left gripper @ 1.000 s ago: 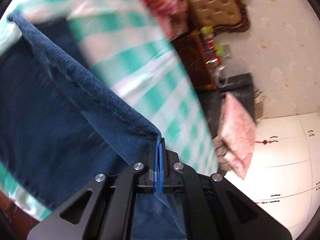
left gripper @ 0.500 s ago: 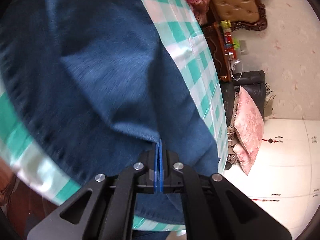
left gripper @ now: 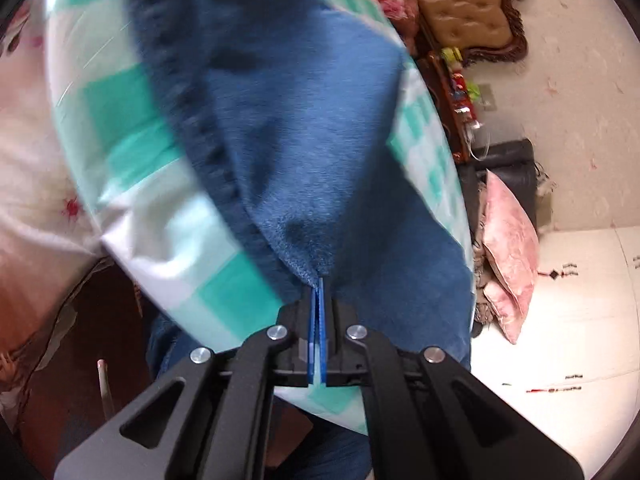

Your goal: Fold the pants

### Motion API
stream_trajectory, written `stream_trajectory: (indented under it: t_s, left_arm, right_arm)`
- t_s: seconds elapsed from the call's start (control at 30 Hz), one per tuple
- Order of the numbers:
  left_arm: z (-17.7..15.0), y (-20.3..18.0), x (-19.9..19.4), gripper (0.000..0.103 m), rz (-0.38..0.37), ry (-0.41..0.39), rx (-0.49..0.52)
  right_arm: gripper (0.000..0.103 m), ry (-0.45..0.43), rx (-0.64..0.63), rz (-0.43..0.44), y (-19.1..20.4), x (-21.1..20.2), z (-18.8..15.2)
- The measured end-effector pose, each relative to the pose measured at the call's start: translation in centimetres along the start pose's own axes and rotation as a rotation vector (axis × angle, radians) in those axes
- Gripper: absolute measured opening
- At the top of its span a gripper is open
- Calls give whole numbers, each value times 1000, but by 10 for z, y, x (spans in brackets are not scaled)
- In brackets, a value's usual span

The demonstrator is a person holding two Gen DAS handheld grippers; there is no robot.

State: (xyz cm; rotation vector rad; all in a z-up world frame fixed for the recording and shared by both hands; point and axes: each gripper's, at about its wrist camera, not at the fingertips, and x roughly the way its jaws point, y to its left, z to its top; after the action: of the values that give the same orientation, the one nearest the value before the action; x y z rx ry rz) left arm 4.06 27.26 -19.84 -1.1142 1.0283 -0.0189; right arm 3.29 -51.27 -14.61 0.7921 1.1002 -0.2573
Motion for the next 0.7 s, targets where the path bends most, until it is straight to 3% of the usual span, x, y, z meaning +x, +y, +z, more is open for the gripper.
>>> stream_trajectory:
  t_s: [0.2,0.27,0.33,0.57,0.6,0.7]
  left_arm:
    - [-2,-26,-17,0,-32,-55,77]
    - [-4,-20,-13,0,-7,-51,77]
    - [-4,-7,0,0,20,-22,40]
    - [-6,7,1,1,-46,-33,44]
    - [-4,9,2,2,-72,-33,43]
    - [3,18,4,26,-141,-40,28]
  right_arm:
    - [8,-111,-105,2,34,-42,-7]
    - [8,-120,-135,-49,34,-37,-10]
    - [8,-70,-116,-101,25,-17,-13]
    - [8,-130,-206,-241,33,-1,-28]
    - [8,-146,-228,-269,37,2,-30]
    - [9,-162,-247,-309,41,1,-34]
